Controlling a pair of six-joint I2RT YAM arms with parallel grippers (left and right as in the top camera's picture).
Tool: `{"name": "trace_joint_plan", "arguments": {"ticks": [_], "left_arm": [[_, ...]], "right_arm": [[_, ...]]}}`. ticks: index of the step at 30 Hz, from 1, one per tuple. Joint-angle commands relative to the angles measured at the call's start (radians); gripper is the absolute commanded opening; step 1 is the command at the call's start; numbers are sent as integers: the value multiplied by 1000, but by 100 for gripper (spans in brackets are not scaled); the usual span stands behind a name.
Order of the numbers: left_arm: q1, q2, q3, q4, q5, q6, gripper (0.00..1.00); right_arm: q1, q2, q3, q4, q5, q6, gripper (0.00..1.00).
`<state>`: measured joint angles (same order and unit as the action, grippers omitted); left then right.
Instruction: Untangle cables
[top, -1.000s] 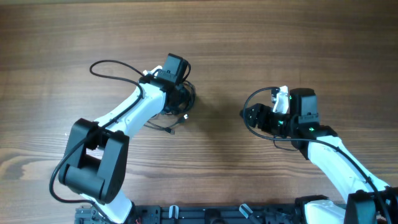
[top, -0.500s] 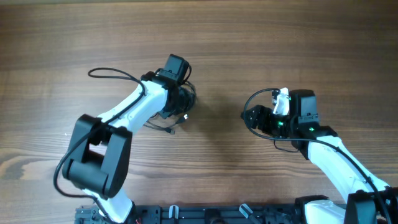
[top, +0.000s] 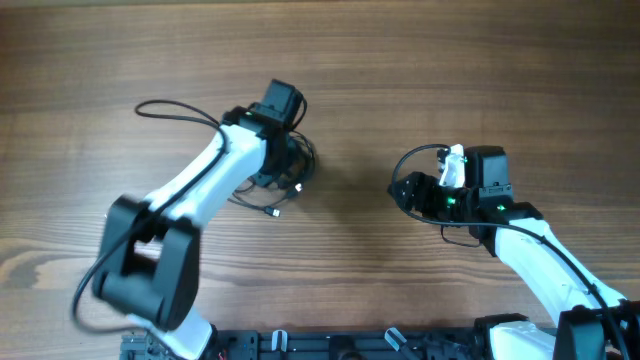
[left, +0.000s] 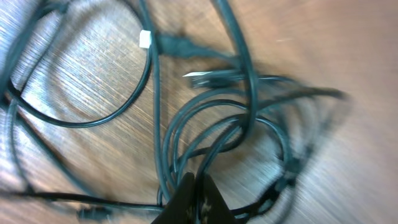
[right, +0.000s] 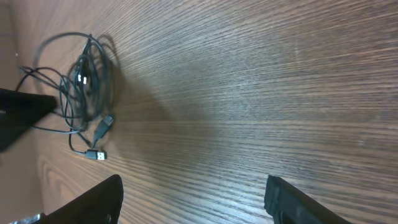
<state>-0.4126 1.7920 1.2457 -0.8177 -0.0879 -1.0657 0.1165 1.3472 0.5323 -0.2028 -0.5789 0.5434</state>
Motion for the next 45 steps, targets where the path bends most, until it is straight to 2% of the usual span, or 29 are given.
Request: {"name": "trace_joint_plan", "arguments": {"ticks": [1,3,6,8,9,10,13,15,18,22,24,27,28,29,31,34,36,39,42,45], "left_arm": [[-19,-198,56,-14,17,18,4],[-36,-257,56,-14,18,12,4],[-56,-296,56,-14,19,10,4],[-57,-296,56,-24,20,-24,4],[-57,-296,56,-26,20,-37,4],[-57,-296,56,-27,31,-53,4],[-57,-296,56,-25,74,-74,4],[-57,-296,56,-26,93,-100,4],[-57,-296,56,-26,103,-133,4],[-57,-296,56,-26,152,-155,4],[-57,-296,56,-26,183,-160,4],[-57,-296,56,-29,204,-196,4],[-57,-296,56,-30,215,-196,4],[-57,-296,56,-33,219,-190,4],[-41,-309,57,-29,217,-104,4],[54,-381,58,-41,218,31,4],[161,-459,58,-48,218,96,4],[300,-537,58,-50,218,117,4],[454,-568,58,-48,217,156,4],[536,-568,58,-53,218,195,4]], "right_arm": [[26,2,4,6,-112,-21,77],[78,2,4,50,-140,-20,77],[211,2,4,219,-162,-14,77],[324,2,4,392,-60,105,76],[353,2,4,433,12,198,71],[381,2,4,469,70,269,62],[460,2,4,592,158,306,54],[527,5,4,616,261,381,51],[602,28,4,622,373,404,52],[646,99,4,696,509,515,49],[645,147,4,795,521,553,43],[645,231,4,914,553,617,9],[643,248,4,926,587,629,5],[638,250,4,919,606,629,5],[605,237,4,865,580,563,5],[516,155,4,619,513,478,5],[425,27,4,358,507,379,5],[327,-157,4,131,507,224,5],[233,-404,4,-74,529,129,5],[181,-529,4,-150,572,126,5]]}}
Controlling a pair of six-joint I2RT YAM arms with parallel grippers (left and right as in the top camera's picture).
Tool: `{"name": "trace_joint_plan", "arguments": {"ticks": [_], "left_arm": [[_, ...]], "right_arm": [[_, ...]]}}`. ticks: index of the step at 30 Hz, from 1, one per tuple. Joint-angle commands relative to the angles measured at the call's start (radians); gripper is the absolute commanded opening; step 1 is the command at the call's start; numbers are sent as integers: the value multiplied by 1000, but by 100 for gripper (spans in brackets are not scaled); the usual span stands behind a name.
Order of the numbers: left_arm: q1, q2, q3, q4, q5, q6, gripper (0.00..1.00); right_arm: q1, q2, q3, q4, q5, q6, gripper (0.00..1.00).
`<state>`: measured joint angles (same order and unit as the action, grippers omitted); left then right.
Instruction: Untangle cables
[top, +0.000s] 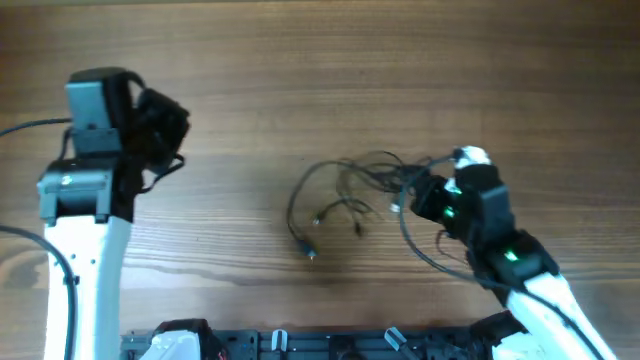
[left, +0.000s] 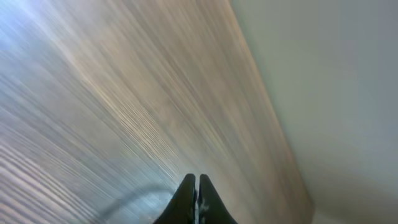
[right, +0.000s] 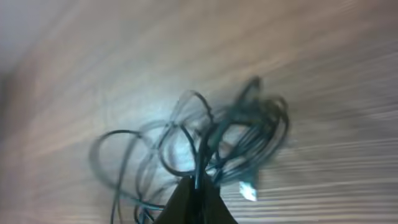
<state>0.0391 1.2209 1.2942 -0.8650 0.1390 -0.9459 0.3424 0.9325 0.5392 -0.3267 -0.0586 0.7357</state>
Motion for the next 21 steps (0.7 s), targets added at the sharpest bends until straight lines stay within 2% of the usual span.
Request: {"name": "trace_joint_plan", "arguments": {"ticks": [1,4,6,7,10,11,13,14,16,18,21], "left_arm": [[104,3,10,-12,0,76,4],[100,6,9,-15,48,76,6],[74,15,9,-14,55,76,18],[59,20,9,-15,55,76,20],[-8,48,9,-14,55,79,23],[-29,59,9,-14,55,79,27],[-60,76,9,-15,55,80,29],[-76,84,9,-15,60,88,29],[-123,100,9,15,181,240,28],[-177,115,9,46,339,433,40],[-257,156,9,50,370,493,57]], "right_arm": [[-49,-160,-3,-3,-16,-121,5],[-48,-172,-3,163,-320,-208,5],[-48,-130,-3,327,-521,-209,5],[-48,-99,-3,397,-584,-199,5],[-27,80,-3,544,-605,-33,11],[-19,154,-3,595,-629,12,13],[-9,250,-2,717,-705,53,12],[-8,289,0,782,-733,79,7],[-9,345,12,870,-719,140,4],[-10,346,26,894,-708,146,5],[-28,345,45,890,-703,188,5]]}}
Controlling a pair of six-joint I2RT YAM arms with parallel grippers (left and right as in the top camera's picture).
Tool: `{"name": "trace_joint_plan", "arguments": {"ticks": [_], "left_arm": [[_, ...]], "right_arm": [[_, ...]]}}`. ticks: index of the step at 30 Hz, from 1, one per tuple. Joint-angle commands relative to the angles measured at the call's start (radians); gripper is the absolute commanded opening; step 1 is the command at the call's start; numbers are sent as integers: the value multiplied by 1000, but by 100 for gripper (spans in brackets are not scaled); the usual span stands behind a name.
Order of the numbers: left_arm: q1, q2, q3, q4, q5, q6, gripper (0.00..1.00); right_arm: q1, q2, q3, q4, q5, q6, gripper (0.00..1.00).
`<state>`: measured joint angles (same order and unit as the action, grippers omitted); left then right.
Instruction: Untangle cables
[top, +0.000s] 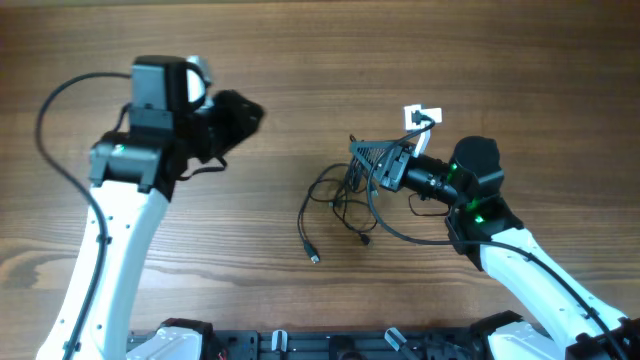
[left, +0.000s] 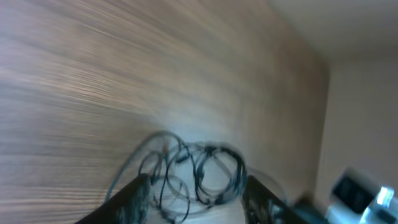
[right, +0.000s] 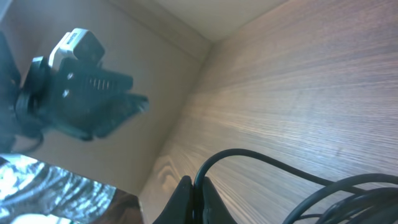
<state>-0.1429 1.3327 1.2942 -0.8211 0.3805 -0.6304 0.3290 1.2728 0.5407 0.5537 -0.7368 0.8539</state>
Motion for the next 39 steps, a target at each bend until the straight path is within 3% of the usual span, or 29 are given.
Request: {"name": "trace_joint_plan", "arguments": {"ticks": [1,5,8,16,18,23,30,33,39], "left_arm": [[-114,74,7,13,127,183,67],[-183,173,5,26,145,184,70],[-216,233,5,74,353,333,75],[-328,380,-1,195,350,313,78],[-371,383,-1,217,245,312,68],[-415,385,-1,242,152,308,47],[-472,480,-1,318,86,209,47],[-487,513,-1,324,86,203,4],[-330,462,-1,188,29,216,4]], "right_arm": [[-20,4,44,10,-34,94,4],[-48,4,45,7,-59,137,5],[-112,3,45,8,-138,171,5],[-162,3,45,13,-196,194,5],[-178,3,45,13,-198,195,5],[-205,3,45,13,-217,200,5],[-205,3,45,14,-230,200,5],[-208,3,45,11,-209,130,5],[-368,-21,45,-225,57,-51,5]]}}
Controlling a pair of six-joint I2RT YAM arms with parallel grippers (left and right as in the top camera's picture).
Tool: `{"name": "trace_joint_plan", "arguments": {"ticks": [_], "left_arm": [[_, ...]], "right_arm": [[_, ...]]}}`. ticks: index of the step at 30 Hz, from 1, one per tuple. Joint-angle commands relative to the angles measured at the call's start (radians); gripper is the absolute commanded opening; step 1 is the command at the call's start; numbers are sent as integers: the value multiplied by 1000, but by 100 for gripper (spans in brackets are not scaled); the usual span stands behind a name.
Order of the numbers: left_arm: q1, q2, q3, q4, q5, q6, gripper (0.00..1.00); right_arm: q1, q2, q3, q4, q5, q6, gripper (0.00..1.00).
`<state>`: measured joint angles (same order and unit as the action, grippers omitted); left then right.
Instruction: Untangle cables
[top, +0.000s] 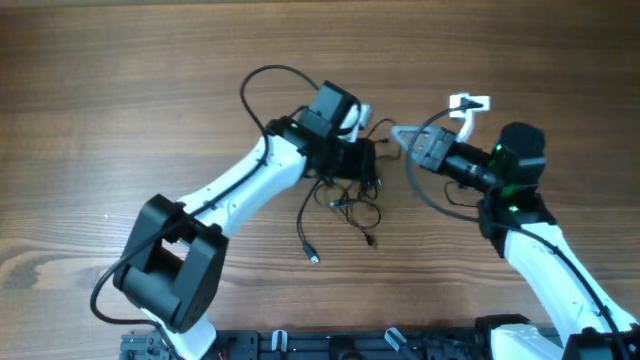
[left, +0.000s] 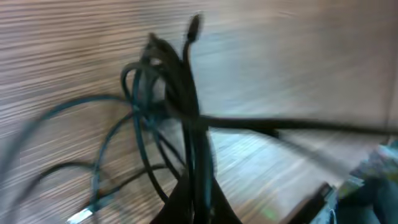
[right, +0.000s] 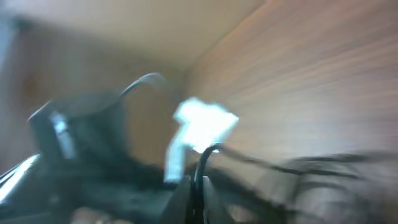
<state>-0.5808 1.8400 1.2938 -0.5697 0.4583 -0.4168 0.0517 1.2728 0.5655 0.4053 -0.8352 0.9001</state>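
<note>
A tangle of thin dark cables (top: 345, 200) lies at the table's middle, with loose plug ends trailing toward the front (top: 313, 257). My left gripper (top: 360, 165) is shut on a bunch of strands at the tangle's top; in the left wrist view those dark cables (left: 186, 112) rise straight out of the shut jaws (left: 196, 198). My right gripper (top: 402, 137) is just right of it, shut on one cable (right: 208, 152). A single strand (left: 292, 126) runs taut between the two grippers. The right wrist view is blurred.
The wooden table (top: 120, 80) carries nothing else. A black rail (top: 330, 345) runs along the front edge between the arm bases. Each arm's own supply cable loops beside it, the left arm's (top: 262, 75) and the right arm's (top: 425, 195).
My left gripper was open at the upper left, away from the cables; it is now at the tangle and shut on a bunch of strands. My right gripper has moved slightly right, still holding its cable.
First the tangle lay left of centre with my left gripper at it and my right gripper open far right. Then the tangle lay by my right gripper, shut on it, left arm away. Then the left opened at the upper left. Now both grippers hold cables.
</note>
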Motion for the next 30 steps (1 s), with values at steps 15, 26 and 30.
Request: {"name": "trace_joint_plan", "arguments": {"ticks": [15,26,30], "left_arm": [[772,-430,0,-145,-48,199,4],[980,-466,0,-145,522,360,4],[861,-466,0,-145,632,395,4]], "right_arm": [[-493,-326,185,-710,695,-195,5],[-395,-286,222,-823,256,-394,44],[-265,-266,222,-807,135,-424,65]]}}
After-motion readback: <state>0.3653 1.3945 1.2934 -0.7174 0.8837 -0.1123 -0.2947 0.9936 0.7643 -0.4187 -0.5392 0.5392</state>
